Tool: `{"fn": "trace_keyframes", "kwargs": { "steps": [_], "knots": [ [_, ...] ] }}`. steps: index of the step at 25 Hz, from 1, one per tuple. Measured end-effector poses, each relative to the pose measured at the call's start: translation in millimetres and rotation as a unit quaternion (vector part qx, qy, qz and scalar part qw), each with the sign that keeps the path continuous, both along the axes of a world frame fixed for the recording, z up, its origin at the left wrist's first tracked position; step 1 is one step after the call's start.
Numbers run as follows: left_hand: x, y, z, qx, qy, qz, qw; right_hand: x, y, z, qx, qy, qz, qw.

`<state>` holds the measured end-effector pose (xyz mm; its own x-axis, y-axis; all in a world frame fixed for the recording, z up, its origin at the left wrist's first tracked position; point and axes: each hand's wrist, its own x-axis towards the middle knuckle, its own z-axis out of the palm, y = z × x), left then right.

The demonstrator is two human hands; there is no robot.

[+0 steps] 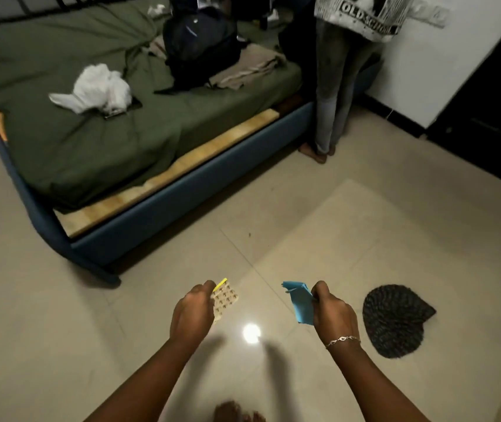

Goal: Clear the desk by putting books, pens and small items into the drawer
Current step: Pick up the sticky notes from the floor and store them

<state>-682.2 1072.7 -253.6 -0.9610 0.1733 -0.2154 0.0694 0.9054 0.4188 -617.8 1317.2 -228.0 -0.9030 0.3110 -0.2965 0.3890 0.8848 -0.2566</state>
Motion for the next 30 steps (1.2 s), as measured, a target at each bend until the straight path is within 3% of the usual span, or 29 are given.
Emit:
{"fn": "trace_keyframes", "kwargs": {
  "steps": [9, 15, 22, 30],
  "knots": [
    [34.8, -47.4, 97.7, 0.099, 0.059, 0.146, 0.982, -21.7, -58.1, 92.8, -0.030, 0.139, 0.041, 0.989],
    [85.1, -154.1, 131.5, 0.142, 0.087, 0.299, 0.940, -22.6, -176.3, 118.4, -0.073, 0.153, 0.199, 0.965],
    [210.8, -325.3, 159.8, 0.207, 0.150, 0.518, 0.816, 25.1, -386.3, 140.6, -0.125, 0.174, 0.391, 0.895],
    [405.0, -501.3, 190.4, 0.207, 0.234, 0.665, 0.679, 168.1, -622.2, 172.9, -0.309, 0.163, 0.445, 0.825]
  ]
}}
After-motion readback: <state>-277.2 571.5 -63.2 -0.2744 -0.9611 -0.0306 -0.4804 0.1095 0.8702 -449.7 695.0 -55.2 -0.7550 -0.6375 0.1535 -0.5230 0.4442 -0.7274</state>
